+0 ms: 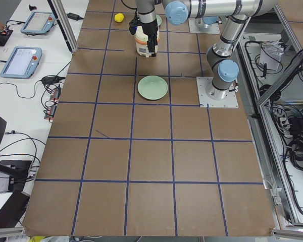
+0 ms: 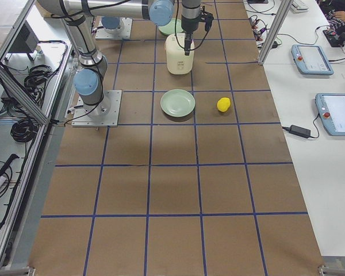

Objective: Press rice cooker button
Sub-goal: 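Move the right gripper over the rice cooker's green button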

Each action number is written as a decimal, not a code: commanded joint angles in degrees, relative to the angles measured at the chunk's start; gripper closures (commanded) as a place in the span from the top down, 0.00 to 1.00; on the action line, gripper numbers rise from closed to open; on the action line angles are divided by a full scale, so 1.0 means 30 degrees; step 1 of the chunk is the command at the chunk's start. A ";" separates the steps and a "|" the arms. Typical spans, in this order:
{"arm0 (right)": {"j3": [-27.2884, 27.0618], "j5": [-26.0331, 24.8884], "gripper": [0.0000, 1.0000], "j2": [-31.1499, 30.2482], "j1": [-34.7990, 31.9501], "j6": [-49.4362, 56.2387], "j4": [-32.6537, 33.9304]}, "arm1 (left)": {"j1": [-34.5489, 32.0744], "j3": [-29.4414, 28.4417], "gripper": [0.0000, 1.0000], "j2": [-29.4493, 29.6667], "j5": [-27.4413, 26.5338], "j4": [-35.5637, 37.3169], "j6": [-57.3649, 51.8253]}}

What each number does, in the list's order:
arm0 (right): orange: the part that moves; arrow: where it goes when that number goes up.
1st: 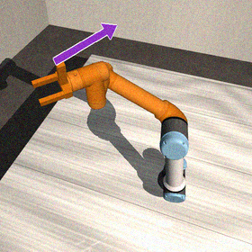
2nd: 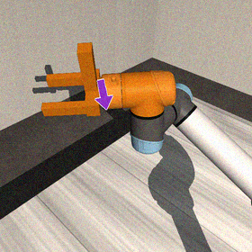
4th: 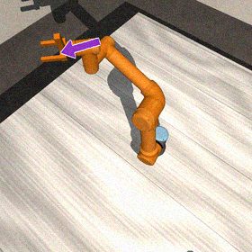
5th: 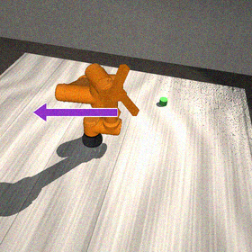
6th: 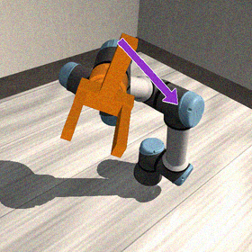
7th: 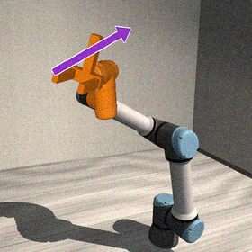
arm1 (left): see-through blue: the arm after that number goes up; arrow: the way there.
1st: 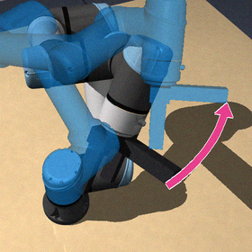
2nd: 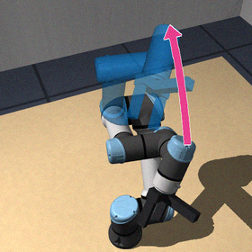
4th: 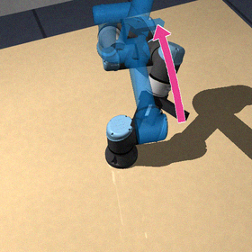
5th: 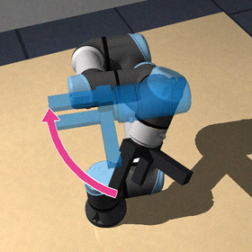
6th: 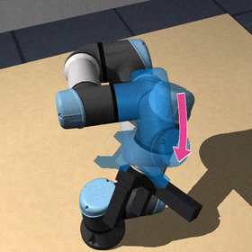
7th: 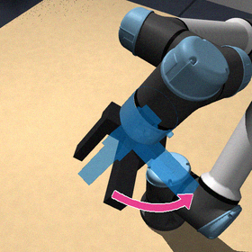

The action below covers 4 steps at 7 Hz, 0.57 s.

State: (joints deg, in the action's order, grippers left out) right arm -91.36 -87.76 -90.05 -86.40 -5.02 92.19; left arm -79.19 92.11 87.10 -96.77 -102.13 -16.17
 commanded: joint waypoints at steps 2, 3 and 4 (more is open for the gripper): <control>-0.0306 0.0043 0.99 -0.0101 0.0001 0.0002 0.0001 | 0.0000 0.0000 1.00 0.0000 0.0000 0.0000 0.0000; -0.0365 0.0043 1.00 -0.0102 0.0001 -0.0027 0.0001 | 0.0000 0.0000 1.00 -0.0029 0.0000 0.0000 0.0000; -0.0395 0.0043 1.00 -0.0102 0.0001 -0.0027 0.0030 | 0.0000 0.0000 1.00 0.0000 0.0000 0.0000 0.0000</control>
State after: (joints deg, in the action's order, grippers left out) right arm -92.36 -87.64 -90.31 -86.40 -5.07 92.22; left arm -79.19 92.11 87.07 -96.77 -102.13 -16.17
